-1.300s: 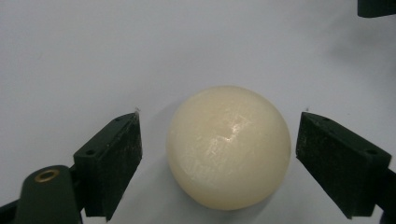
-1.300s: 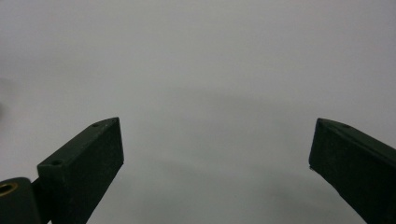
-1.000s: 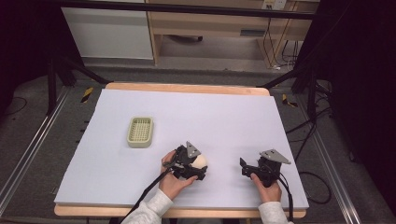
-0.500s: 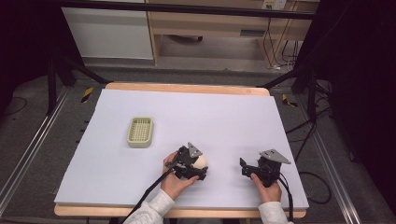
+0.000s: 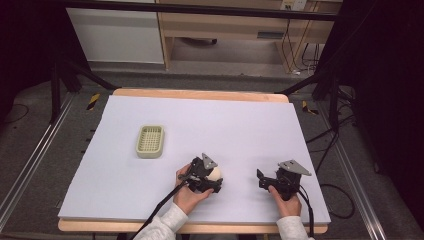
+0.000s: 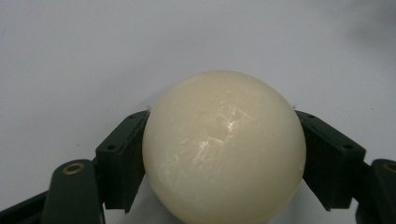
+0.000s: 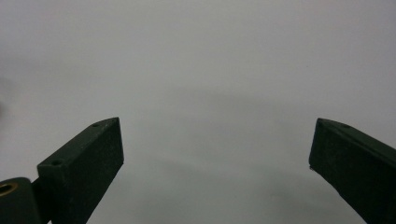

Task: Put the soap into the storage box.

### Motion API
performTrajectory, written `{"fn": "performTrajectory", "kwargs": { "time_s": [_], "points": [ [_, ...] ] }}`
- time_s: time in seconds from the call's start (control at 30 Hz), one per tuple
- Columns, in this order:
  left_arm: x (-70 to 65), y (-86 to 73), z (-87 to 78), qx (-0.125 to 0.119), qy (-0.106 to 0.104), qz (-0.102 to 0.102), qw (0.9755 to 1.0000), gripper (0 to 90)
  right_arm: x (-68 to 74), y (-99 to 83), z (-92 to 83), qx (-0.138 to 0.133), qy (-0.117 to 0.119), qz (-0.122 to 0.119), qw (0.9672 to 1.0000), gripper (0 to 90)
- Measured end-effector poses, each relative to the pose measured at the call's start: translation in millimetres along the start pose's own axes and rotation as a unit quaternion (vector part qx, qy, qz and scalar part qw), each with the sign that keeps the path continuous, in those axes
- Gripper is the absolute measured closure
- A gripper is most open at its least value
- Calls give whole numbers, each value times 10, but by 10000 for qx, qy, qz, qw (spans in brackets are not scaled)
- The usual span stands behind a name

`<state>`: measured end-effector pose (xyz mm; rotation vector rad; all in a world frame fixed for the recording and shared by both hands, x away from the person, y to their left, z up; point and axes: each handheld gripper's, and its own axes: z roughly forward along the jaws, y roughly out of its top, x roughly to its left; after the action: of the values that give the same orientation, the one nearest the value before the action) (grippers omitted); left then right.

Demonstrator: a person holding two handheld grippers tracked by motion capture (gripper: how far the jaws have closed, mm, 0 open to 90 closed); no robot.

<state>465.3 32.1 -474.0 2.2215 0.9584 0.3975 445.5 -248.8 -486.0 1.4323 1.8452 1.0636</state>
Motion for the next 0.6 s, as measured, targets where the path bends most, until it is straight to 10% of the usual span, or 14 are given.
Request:
{"fn": "performTrajectory", "kwargs": {
  "time_s": [0.6],
  "points": [
    [53, 9, -91, -39, -35, -137, 9999, 242, -1, 0, 1, 3, 7, 2, 10000, 35]
  ]
}}
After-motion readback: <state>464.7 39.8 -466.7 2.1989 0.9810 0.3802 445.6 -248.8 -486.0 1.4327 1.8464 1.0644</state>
